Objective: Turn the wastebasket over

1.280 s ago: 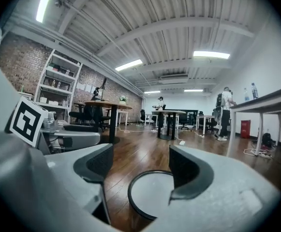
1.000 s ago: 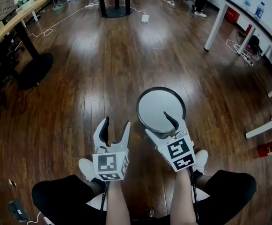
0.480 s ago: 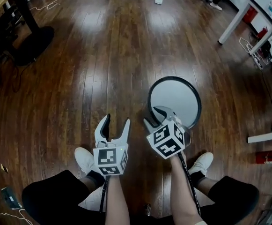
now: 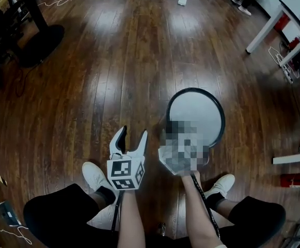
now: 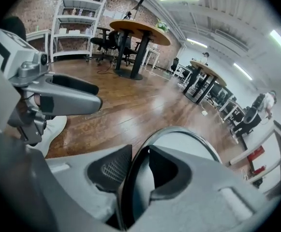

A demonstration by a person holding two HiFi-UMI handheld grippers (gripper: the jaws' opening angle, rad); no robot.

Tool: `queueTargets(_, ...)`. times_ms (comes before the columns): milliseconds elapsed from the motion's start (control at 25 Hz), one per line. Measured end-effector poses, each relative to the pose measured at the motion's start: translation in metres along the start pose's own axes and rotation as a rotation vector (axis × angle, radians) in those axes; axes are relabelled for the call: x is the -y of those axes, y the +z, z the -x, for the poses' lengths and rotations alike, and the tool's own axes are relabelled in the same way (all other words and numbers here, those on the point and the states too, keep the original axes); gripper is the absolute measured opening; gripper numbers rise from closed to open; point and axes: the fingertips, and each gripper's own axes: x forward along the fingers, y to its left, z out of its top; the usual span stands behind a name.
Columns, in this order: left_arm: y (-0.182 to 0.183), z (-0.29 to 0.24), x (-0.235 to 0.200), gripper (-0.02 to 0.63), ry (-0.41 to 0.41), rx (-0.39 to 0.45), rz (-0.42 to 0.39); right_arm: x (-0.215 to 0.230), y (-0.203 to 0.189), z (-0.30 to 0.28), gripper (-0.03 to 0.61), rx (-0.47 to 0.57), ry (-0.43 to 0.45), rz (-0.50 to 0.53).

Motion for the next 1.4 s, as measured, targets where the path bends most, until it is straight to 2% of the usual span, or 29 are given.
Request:
queueTargets(320,0.017,-0.007,0.01,0.305,-0.009,0.028,-0.006,0.036,-0.002,0.019,0.06,0.102,-0.006,-0.148)
queueTargets(680,0.01,-0.018,0.038,0.304,-0.057,0.006,-0.014,0.082,-0.026,0.052,0.058,0.222,0.002,-0.296)
queueTargets(920,-0.001,-0.031,0.06,0.304,-0.099,-0.02,-0.024,0.122,-0.052,0.08,0.058,0.329,-0.018,-0.441)
queueTargets(1160,0.001,-0.043,0.087,0.302,-0.141,-0.024,-0.053,0.156,-0.084,0.104,0.058,0.414,-0.011,-0.505)
queueTargets(1400,-0.017,-0.054,0.115,0.299,-0.179,-0.073,-0.082,0.193,-0.122,0.123,0.058,0.498,-0.041,-0.662)
